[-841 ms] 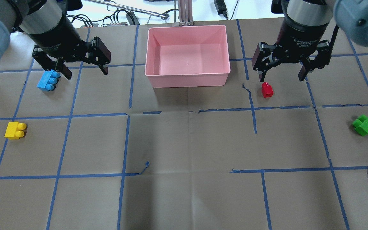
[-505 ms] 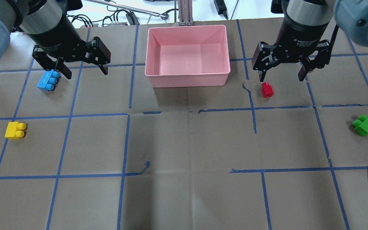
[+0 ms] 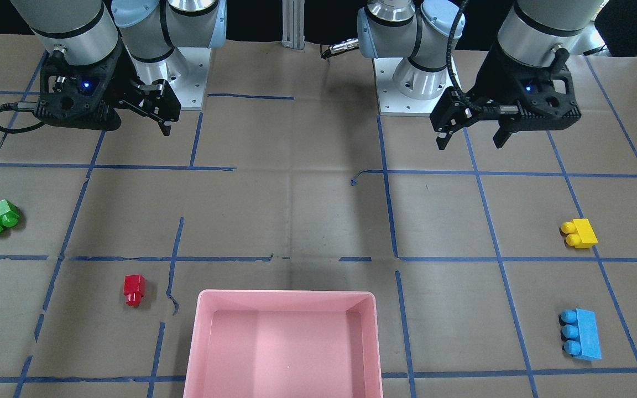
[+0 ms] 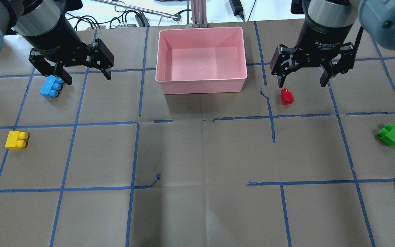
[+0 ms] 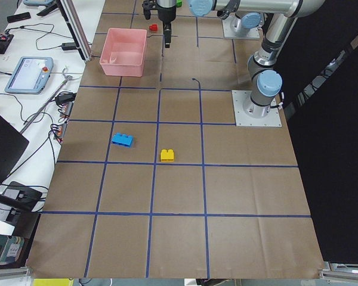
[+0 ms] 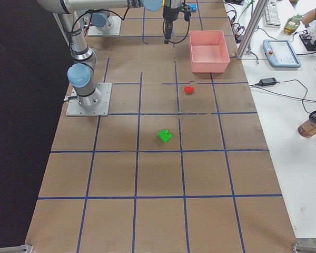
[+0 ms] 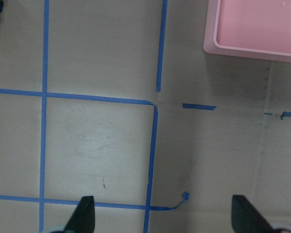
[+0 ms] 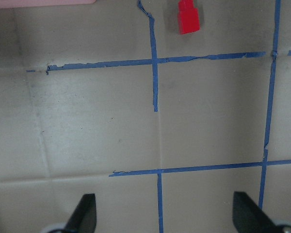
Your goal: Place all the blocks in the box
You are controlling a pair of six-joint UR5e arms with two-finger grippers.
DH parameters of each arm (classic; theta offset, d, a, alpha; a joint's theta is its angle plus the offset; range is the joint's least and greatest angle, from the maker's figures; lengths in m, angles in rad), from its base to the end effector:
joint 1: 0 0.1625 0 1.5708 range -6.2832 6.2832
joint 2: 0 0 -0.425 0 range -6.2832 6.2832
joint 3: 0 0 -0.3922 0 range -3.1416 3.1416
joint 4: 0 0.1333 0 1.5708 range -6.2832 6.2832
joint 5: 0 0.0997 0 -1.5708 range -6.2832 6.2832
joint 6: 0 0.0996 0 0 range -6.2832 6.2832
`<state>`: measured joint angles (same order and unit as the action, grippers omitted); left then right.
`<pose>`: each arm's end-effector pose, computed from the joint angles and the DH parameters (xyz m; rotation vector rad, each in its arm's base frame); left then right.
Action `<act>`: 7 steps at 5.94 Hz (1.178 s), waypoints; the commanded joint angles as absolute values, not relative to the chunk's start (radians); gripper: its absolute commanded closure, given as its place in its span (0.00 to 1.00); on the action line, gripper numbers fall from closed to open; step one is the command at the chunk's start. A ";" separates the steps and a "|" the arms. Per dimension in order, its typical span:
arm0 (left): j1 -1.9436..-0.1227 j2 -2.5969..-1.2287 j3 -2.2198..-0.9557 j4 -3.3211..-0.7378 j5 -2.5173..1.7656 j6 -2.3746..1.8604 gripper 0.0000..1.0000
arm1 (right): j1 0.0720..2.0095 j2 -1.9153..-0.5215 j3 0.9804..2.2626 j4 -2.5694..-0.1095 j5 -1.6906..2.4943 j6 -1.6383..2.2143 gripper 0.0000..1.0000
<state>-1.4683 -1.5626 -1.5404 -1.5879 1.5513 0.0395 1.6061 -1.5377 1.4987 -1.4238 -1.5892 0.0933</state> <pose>-0.0844 -0.5015 0.5052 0.0980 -3.1219 0.0356 0.1488 -0.4894 0.4928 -0.0887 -3.1106 -0.1660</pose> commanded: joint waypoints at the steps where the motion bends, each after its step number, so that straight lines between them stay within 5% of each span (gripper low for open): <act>1: -1.326 -1.571 -1.577 -1.586 1.551 0.199 0.01 | 1.606 -1.537 1.499 -1.424 -1.589 0.094 0.00; 4: -1.059 -1.632 -1.692 -1.449 1.549 0.559 0.01 | 1.536 -1.531 1.497 -1.437 -1.601 -0.076 0.00; 7: -1.003 -1.745 -1.704 -1.300 1.551 0.736 0.02 | 1.271 -1.520 1.500 -1.488 -1.604 -0.575 0.00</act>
<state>-1.0134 -1.7054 -1.7003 -1.3601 1.5498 0.6696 1.3473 -1.5259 1.4994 -1.4677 -1.6015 -0.4132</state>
